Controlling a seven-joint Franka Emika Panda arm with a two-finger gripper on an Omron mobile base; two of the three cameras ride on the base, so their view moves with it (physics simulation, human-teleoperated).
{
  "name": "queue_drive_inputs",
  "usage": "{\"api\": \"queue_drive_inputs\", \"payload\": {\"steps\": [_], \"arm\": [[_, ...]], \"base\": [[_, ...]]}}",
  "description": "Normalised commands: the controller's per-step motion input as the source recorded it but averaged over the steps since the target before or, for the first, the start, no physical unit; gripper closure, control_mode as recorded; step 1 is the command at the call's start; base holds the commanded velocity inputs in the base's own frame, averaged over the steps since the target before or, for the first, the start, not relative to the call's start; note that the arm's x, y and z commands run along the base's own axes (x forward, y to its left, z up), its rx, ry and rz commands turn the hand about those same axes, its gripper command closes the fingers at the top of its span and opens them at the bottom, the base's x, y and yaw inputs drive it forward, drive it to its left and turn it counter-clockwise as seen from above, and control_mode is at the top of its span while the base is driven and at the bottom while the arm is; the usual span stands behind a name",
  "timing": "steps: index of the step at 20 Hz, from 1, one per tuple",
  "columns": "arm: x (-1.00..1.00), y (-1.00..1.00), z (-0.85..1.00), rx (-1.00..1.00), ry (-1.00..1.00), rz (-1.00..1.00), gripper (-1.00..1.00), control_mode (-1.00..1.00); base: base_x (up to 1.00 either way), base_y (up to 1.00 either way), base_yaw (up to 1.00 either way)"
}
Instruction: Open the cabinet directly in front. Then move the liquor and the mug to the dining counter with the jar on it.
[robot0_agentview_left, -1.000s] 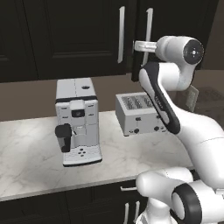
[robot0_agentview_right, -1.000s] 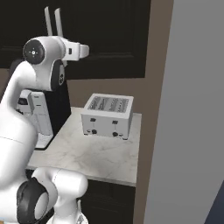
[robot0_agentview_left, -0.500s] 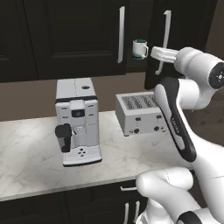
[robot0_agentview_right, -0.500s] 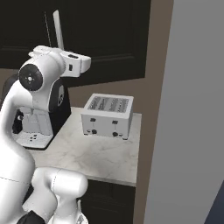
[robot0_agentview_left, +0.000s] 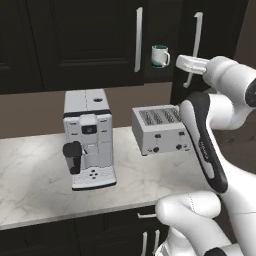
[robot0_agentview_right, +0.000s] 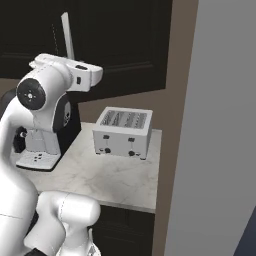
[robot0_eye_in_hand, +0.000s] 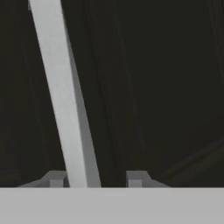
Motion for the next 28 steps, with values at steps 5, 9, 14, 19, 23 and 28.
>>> {"api": "queue_drive_inputs", "payload": {"steps": [5, 9, 14, 19, 23, 28], "arm": [[-0.83, -0.36, 0.0, 0.05, -0.03, -0.02, -1.0, -1.0], [-1.0, -0.37, 0.0, 0.05, -0.01, -0.04, -1.0, -1.0], [-0.79, 0.12, 0.0, 0.0, 0.0, -0.02, -1.0, -1.0], [-0.55, 0.75, 0.0, -0.08, 0.0, -0.02, -1.0, -1.0], [-0.09, 1.0, 0.0, -0.22, 0.0, -0.15, -1.0, -1.0], [0.03, 0.98, 0.0, -0.21, 0.02, -0.35, -1.0, -1.0]], "base": [[0.0, 0.0, 0.0], [0.0, 0.0, 0.0], [0.0, 0.0, 0.0], [0.0, 0.0, 0.0], [0.0, 0.0, 0.0], [0.0, 0.0, 0.0]]}}
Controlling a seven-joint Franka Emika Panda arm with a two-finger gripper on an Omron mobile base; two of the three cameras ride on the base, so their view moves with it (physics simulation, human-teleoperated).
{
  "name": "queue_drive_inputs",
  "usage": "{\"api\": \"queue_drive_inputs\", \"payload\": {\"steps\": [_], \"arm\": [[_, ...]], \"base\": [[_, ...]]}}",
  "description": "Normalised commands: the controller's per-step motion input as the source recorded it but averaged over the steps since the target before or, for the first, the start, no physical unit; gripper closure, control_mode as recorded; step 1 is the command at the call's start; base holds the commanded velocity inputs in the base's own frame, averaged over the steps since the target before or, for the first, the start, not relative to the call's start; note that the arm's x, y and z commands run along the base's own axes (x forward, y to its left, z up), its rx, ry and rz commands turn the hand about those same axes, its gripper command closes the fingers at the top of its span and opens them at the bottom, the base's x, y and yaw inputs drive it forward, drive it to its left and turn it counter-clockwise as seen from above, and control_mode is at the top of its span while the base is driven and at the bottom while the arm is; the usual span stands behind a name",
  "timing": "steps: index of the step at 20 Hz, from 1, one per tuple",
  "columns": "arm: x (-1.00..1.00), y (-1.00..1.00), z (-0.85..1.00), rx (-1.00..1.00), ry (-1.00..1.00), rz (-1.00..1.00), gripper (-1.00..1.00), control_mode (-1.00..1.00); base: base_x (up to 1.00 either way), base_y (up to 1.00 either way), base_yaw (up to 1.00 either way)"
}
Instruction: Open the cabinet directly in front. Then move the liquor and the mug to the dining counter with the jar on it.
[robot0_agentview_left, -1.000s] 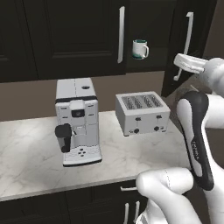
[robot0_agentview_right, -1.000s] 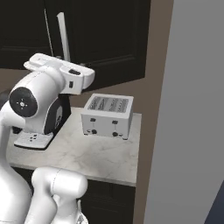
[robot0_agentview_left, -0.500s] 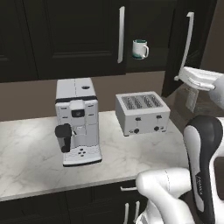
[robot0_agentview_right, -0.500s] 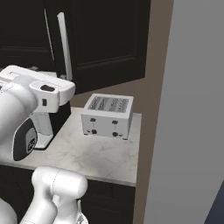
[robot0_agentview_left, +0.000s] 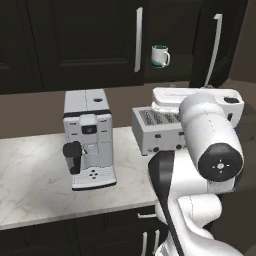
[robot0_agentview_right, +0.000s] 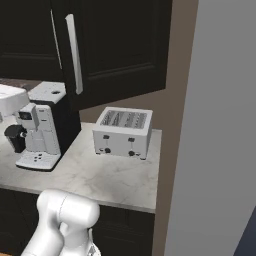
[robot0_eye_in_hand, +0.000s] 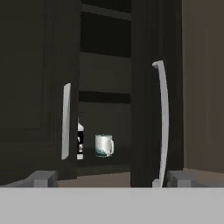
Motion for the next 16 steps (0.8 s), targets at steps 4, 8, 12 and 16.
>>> {"api": "queue_drive_inputs", "payload": {"steps": [4, 8, 12, 16], "arm": [[0.36, 0.58, 0.0, -0.11, 0.04, -0.29, -1.0, -1.0], [0.73, 0.0, -0.04, 0.0, 0.0, 0.0, -1.0, -1.0], [0.84, -0.01, -0.08, 0.0, 0.01, 0.0, -1.0, -1.0], [0.83, -0.08, -0.03, 0.0, 0.03, 0.0, -1.0, -1.0]], "base": [[0.0, 0.0, 0.0], [0.0, 0.0, 0.0], [0.0, 0.0, 0.0], [0.0, 0.0, 0.0]]}}
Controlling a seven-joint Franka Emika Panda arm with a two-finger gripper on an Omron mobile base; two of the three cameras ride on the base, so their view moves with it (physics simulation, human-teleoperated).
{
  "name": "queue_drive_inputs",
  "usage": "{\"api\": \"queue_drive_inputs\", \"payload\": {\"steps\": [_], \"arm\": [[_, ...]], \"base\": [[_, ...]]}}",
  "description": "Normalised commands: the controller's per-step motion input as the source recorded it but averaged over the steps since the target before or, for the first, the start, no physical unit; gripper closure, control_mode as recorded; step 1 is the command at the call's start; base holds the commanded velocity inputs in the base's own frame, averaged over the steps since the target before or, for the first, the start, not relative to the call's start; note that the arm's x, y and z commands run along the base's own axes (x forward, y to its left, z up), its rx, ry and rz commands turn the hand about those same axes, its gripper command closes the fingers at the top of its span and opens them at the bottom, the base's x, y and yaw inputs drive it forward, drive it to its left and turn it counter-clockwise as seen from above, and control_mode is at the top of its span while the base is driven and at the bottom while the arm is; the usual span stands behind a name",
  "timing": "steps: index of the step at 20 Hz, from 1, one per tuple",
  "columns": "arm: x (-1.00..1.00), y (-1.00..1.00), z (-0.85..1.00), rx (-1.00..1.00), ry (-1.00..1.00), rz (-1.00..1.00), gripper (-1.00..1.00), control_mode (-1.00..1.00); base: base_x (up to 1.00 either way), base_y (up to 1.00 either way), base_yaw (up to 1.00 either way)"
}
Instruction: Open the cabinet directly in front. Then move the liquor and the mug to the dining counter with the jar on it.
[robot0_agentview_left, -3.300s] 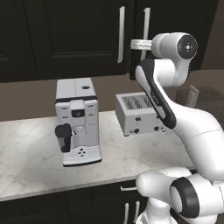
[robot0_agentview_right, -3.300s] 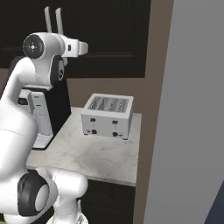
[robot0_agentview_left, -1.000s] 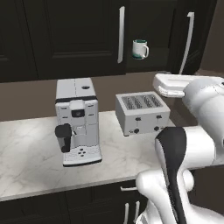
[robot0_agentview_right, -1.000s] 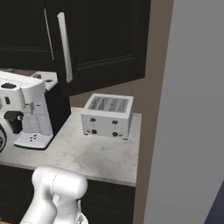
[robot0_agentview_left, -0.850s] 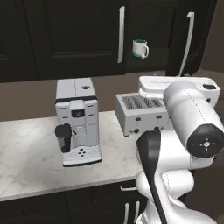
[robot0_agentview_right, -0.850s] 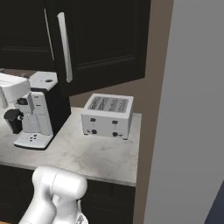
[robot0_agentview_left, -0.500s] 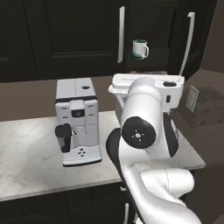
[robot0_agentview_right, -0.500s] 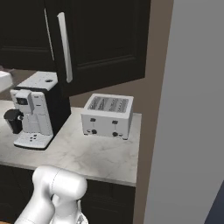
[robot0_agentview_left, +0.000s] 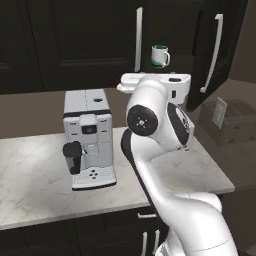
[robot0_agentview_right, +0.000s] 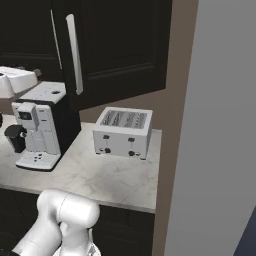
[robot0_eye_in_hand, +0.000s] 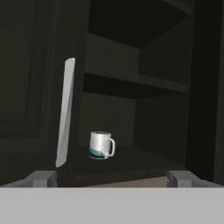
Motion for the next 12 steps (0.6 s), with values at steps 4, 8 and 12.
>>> {"api": "queue_drive_inputs", "payload": {"steps": [4, 8, 12], "arm": [[0.75, -0.26, -0.03, 0.0, 0.05, -0.06, -1.0, -1.0], [0.65, -0.24, -0.01, 0.0, 0.06, -0.24, -1.0, -1.0], [0.48, -0.16, 0.0, 0.0, 0.07, -0.34, -1.0, -1.0]], "base": [[0.0, 0.0, 0.0], [0.0, 0.0, 0.0], [0.0, 0.0, 0.0]]}}
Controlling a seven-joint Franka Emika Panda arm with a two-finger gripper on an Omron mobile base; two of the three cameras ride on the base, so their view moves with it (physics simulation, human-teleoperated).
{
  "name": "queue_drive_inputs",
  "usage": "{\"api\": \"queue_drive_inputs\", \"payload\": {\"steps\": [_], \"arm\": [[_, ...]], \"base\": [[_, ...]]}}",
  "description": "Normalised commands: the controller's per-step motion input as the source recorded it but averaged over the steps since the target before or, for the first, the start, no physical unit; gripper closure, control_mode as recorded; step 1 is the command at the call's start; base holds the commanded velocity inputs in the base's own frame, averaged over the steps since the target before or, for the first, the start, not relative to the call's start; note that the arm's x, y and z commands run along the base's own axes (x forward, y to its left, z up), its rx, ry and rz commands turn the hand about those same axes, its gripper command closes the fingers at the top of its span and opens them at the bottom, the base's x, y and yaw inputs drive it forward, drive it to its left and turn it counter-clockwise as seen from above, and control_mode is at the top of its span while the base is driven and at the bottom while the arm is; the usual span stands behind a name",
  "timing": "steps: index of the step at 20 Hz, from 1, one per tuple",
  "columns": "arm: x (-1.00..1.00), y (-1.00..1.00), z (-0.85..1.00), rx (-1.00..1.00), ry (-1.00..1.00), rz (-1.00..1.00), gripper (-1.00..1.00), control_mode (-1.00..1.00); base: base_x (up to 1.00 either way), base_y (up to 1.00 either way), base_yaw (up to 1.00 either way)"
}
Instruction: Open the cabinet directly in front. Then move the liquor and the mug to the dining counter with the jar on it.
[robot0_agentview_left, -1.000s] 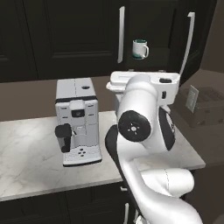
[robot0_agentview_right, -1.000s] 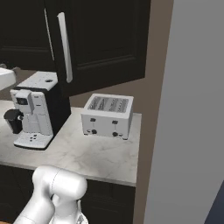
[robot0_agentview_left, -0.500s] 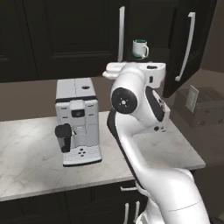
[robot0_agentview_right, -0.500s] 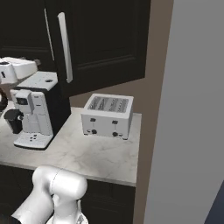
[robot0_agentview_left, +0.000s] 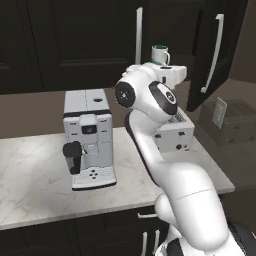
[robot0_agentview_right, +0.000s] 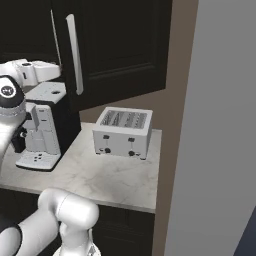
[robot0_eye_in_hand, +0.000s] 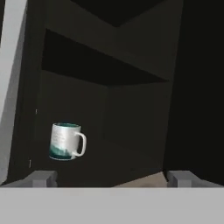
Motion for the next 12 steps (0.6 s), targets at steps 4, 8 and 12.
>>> {"api": "queue_drive_inputs", "payload": {"steps": [4, 8, 12], "arm": [[0.45, -0.2, 0.0, 0.0, 0.05, -0.3, -1.0, -1.0], [0.54, -0.42, -0.02, 0.0, 0.02, -0.21, -1.0, -1.0], [0.48, -0.65, -0.01, 0.04, 0.01, -0.17, -1.0, -1.0]], "base": [[0.0, 0.0, 0.0], [0.0, 0.0, 0.0], [0.0, 0.0, 0.0]]}}
